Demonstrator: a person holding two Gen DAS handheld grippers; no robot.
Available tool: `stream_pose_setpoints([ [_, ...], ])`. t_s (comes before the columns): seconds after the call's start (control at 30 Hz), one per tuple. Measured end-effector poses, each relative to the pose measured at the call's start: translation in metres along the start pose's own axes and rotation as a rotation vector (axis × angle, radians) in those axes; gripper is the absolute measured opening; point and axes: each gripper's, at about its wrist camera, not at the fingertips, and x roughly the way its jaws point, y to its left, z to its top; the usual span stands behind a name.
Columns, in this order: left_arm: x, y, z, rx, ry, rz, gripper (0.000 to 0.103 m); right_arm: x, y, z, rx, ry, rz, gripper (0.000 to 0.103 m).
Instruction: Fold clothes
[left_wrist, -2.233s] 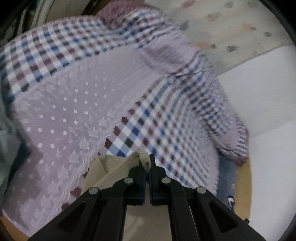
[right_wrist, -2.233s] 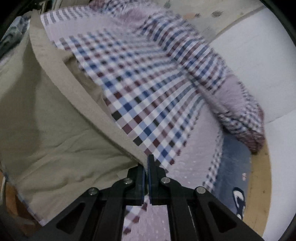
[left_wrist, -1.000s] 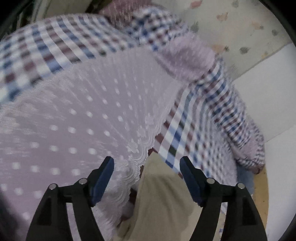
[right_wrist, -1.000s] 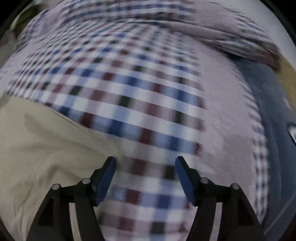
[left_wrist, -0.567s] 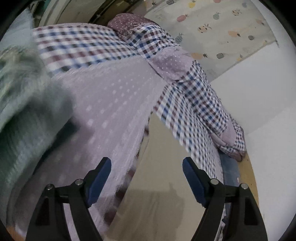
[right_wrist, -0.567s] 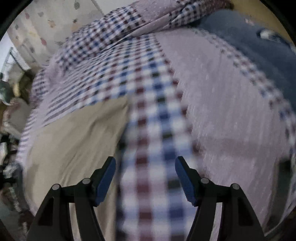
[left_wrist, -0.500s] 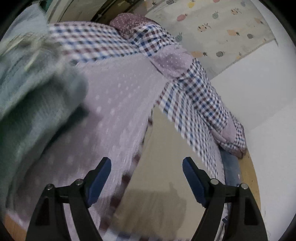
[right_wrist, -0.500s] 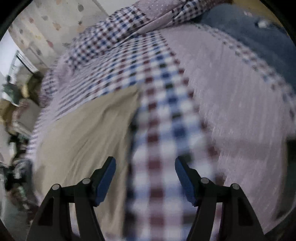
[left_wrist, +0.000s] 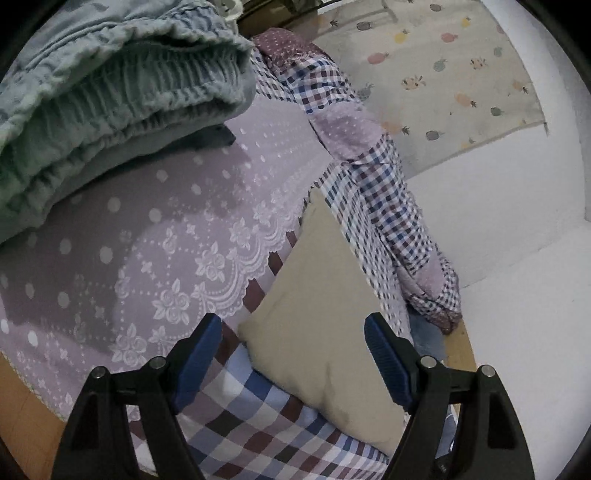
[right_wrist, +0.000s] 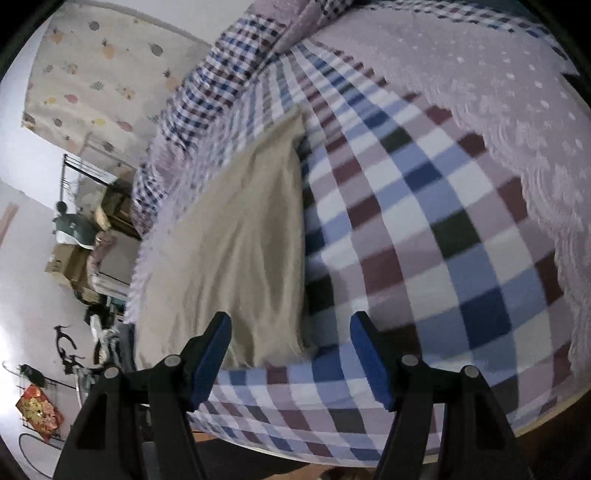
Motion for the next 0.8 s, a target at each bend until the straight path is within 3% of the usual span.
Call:
stream_pose_setpoints([
  [0.27,0.012,0.005,-0.008,-0.028,0.017,0.036,0.082,0.012,0.004,-0.012,-0.023,0.028,0.042,0.071],
  [0.37,0.022,0.007,-0.008,-0.038,0.013,0.053,0.074,0.015,0.007,-0.015,-0.017,0.025,0.053,0.071],
  [0.43,0.029,0.006,-0.009,-0.033,0.011,0.086,0.061,0.020,0.008,-0.012,-0.008,0.020,0.053,0.071],
  [0.6,0.041,0.001,-0.013,-0.011,-0.005,0.134,0.043,0.024,0.005,-0.011,0.033,0.009,0.061,0.071],
  [0.63,0.041,0.003,-0.013,-0.014,-0.008,0.138,0.027,0.024,0.005,-0.011,0.039,0.007,0.060,0.071],
  [0.67,0.043,0.004,-0.013,-0.019,-0.007,0.144,0.022,0.025,0.006,-0.011,0.037,0.005,0.054,0.070],
  [0.73,0.044,0.008,-0.014,-0.037,-0.011,0.141,0.010,0.026,0.007,-0.011,0.033,0.002,0.042,0.063],
  [0.8,0.045,0.007,-0.014,-0.043,-0.016,0.136,0.008,0.032,0.012,-0.012,0.021,0.012,0.014,0.051],
])
